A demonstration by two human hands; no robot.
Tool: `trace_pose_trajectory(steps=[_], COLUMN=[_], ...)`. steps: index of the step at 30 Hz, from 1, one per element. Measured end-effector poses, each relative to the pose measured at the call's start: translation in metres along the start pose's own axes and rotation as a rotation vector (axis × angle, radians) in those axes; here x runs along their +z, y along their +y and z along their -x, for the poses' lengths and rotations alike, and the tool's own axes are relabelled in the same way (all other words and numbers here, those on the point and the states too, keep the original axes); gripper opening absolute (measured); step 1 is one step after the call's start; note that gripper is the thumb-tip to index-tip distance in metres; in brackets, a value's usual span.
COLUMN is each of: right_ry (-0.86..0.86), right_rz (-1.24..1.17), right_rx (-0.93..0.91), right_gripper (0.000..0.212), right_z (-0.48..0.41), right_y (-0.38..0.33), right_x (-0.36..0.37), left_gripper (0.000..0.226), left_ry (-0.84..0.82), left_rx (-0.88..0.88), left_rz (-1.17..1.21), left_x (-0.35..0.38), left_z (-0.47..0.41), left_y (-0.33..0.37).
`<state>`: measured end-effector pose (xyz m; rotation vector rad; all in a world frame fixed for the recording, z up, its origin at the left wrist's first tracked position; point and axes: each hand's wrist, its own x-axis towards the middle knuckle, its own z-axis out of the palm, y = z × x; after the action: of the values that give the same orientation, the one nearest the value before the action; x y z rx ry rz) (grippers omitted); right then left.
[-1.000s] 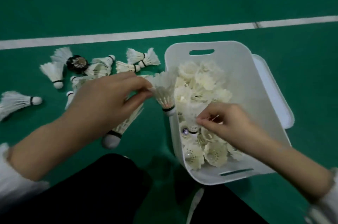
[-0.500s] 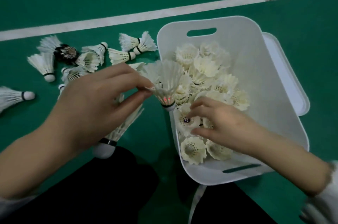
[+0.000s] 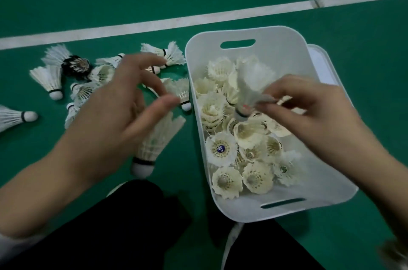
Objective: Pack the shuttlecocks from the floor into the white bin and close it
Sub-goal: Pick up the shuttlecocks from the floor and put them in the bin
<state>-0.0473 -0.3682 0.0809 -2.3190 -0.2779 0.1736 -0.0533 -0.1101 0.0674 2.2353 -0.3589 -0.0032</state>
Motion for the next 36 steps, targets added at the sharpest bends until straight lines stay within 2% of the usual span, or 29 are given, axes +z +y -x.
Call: trace_pose_trajectory(steps=[3, 6, 9, 13, 16, 19, 22, 25, 27, 30, 33, 36], right_ry=[-0.163, -0.234, -0.255, -0.328, -0.305, -0.275, -0.134, 0.019, -0.033, -0.163, -0.07, 0.03], right_rz=[0.071, 0.132, 0.256, 0.435, 0.461, 0.467, 0.305, 0.079, 0.067, 0.072, 0.104, 0.122], right_rx=[0.038, -0.081, -0.192, -0.229, -0.192, -0.155, -0.116, -0.206, -0.303, -0.315, -0.249, -0.122], right_gripper=[0.007, 0.026, 0.019, 0.006, 0.007, 0.019, 0.031, 0.036, 0.042, 0.032, 0.011, 0.005], right_z=[0.015, 0.024, 0.022, 0.018, 0.016, 0.016, 0.012, 0.0, -0.014, -0.035, -0.05, -0.066], right_y=[0.013, 0.018, 0.029, 0.048, 0.05, 0.04, 0.018, -0.004, -0.015, -0.023, -0.022, -0.016], right_x=[0.006, 0.033, 0.057, 0.085, 0.086, 0.079, 0.06, 0.045, 0.047, 0.057, 0.048, 0.03], left_gripper=[0.037, 0.035, 0.022, 0.013, 0.012, 0.015, 0.018, 0.021, 0.021, 0.02, 0.027, 0.03], left_ry=[0.039, 0.028, -0.003, -0.017, -0.021, -0.021, -0.022, -0.03, -0.05, -0.074, -0.06, 0.023], left_rx=[-0.019, -0.006, 0.054, 0.134, 0.15, 0.165, 0.185, 0.215, 0.243, 0.289, 0.289, 0.158], left_rz=[-0.071, -0.104, -0.19, -0.241, -0.276, -0.317, -0.315, -0.31, -0.306, -0.295, -0.261, -0.217], left_x=[-0.007, -0.005, -0.001, 0.001, 0.002, 0.006, 0.008, 0.009, 0.01, 0.01, 0.002, -0.016], left_z=[0.003, 0.005, 0.005, 0.006, 0.007, 0.004, -0.001, -0.002, -0.006, -0.014, -0.019, -0.021], left_y=[-0.015, -0.016, -0.017, -0.017, -0.017, -0.017, -0.017, -0.014, -0.012, -0.014, -0.017, -0.032])
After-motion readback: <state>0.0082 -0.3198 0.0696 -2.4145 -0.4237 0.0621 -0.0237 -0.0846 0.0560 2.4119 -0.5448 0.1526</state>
